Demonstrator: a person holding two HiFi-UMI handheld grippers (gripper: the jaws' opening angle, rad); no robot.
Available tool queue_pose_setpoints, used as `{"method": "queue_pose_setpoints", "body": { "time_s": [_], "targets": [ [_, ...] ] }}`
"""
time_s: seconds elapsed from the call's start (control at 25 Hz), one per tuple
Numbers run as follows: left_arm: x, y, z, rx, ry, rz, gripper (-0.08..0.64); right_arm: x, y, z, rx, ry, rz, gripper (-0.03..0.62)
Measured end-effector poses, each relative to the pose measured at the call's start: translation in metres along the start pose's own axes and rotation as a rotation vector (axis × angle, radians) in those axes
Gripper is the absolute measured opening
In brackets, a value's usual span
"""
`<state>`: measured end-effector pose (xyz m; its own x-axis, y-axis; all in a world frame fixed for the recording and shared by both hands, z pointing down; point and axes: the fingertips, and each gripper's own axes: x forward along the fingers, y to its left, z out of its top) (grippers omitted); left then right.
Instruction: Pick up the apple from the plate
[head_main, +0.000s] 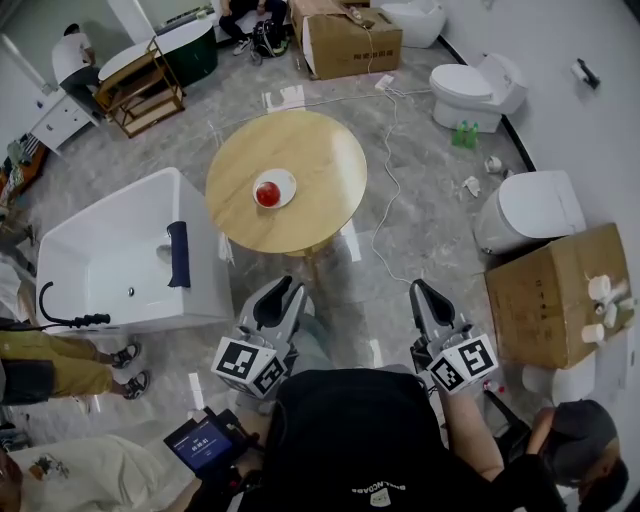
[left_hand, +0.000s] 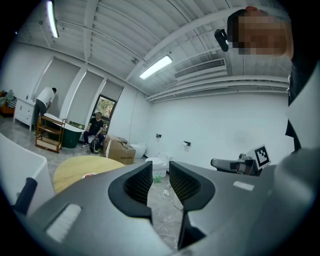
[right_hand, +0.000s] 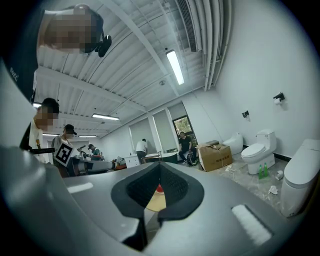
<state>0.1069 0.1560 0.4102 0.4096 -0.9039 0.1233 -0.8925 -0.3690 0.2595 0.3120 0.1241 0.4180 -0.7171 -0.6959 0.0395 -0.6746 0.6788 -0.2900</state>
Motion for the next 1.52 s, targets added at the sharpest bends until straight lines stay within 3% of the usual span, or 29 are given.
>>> {"method": "queue_pose_setpoints", "body": {
  "time_s": [0.4,0.64,1.04,1.52],
  "targets": [
    [0.072,0.132,0.021,-0.035,0.059,-0.032,0.175,0.135,-0.021,0.012,-0.014,0.032,-0.096,0.003],
    [0.112,0.213,0.017,-0.058,0.149,-0.038,0.236,0.218,-0.030,0.024,-0.030,0.050,-0.153,0.003],
    [0.166,0.304,-0.046,-0.026,0.363,0.002,0.327,0.280,-0.038,0.027,-0.093,0.109,-0.191,0.003],
    [0.212,0.355,-0.140,0.028,0.621,0.042,0.416,0.299,-0.091,0.005,-0.079,0.231,-0.207,0.003]
  ]
}}
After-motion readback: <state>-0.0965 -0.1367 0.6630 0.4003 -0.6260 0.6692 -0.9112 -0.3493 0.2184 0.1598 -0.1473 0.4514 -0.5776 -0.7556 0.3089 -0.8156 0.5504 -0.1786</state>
